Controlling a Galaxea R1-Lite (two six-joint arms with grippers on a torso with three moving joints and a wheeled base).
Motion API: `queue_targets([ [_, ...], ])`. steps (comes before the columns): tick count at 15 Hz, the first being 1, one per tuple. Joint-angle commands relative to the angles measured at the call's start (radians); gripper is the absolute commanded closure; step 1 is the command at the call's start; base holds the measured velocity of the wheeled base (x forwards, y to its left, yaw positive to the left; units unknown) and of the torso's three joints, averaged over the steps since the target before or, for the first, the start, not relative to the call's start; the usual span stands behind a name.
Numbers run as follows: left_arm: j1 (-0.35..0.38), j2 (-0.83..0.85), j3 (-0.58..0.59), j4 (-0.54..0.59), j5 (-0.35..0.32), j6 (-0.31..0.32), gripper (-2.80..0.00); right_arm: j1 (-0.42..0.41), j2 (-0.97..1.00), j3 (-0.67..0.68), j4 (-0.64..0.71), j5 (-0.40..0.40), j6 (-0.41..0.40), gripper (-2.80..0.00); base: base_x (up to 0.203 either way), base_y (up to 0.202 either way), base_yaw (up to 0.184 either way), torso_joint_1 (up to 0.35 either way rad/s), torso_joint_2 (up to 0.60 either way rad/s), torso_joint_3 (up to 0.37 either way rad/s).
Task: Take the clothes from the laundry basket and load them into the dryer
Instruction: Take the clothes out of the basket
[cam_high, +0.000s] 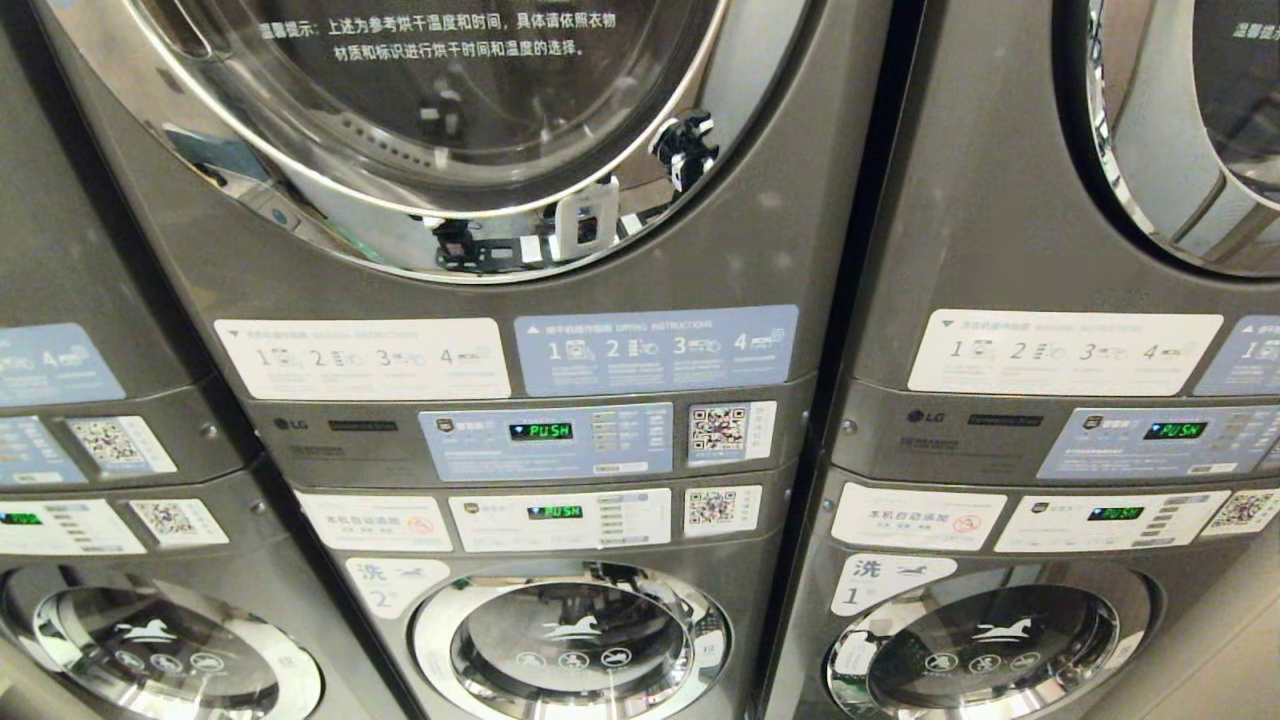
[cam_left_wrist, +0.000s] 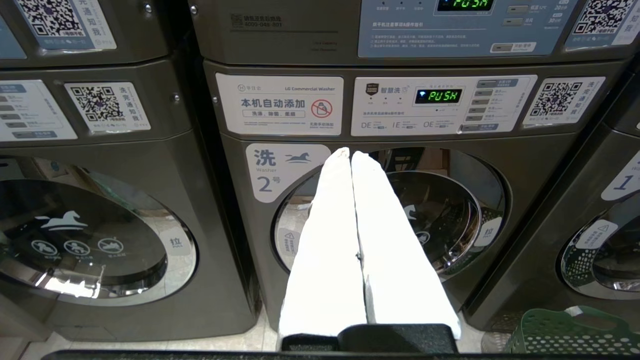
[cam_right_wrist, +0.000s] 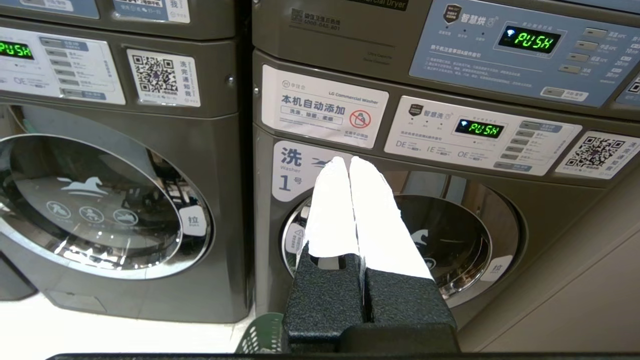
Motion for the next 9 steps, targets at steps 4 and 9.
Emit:
queue_targets([
  [4, 0.0, 0.001, 0.002, 0.0, 0.0, 0.0, 0.0, 0.0, 0.0, 0.0, 0.001, 0.001, -0.001, 0.0, 0.0, 0.0, 0.0, -0.067, 0.14, 0.07],
  [9, 0.0, 0.0, 0.002, 0.0, 0.0, 0.0, 0.0, 0.0, 0.0, 0.001, 0.001, 0.001, -0.002, 0.0, 0.0, 0.0, 0.0, -0.069, 0.15, 0.076],
])
